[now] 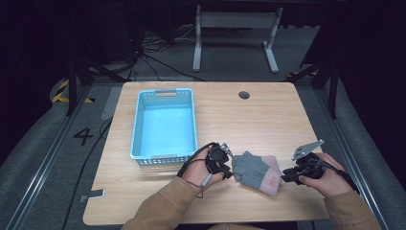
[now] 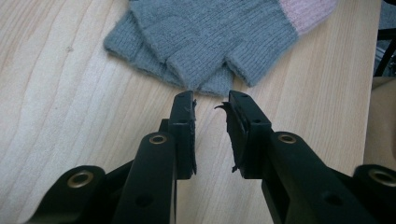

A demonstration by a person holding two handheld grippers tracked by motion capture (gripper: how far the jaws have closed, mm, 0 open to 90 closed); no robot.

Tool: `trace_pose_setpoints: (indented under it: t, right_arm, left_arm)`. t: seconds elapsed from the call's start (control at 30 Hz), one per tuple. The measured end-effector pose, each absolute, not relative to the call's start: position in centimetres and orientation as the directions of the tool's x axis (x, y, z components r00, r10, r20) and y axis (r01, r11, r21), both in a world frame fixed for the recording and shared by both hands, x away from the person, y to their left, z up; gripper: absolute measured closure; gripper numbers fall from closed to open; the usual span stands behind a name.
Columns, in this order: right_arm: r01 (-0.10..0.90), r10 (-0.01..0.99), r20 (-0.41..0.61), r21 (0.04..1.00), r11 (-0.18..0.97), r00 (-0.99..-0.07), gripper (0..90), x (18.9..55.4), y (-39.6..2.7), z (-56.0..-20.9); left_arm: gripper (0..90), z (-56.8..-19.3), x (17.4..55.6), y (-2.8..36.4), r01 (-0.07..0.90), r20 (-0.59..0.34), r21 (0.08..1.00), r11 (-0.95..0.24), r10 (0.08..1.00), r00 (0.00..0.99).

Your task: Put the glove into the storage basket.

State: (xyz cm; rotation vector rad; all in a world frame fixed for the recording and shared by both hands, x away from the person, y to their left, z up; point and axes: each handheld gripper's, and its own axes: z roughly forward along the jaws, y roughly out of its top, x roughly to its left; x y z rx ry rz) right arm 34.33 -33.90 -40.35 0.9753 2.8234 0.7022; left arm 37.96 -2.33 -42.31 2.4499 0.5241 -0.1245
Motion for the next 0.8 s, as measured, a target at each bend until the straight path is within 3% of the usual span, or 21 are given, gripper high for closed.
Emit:
trace_pose_setpoints:
  t: [0.27, 0.8]
  right_arm:
    - [0.586, 0.611, 0.076, 0.4, 0.705, -0.788, 71.8, 34.4, -34.4, -41.2]
    - [0.573, 0.603, 0.064, 0.404, 0.713, -0.795, 72.6, 34.8, -34.0, -41.9]
  left_arm:
    - [72.6, -42.7, 38.1, -2.7, 0.399, -0.212, 0.552, -0.732, 0.34, 0.916]
    - [73.8, -44.2, 38.5, -3.8, 0.408, -0.2, 0.546, -0.732, 0.359, 0.911]
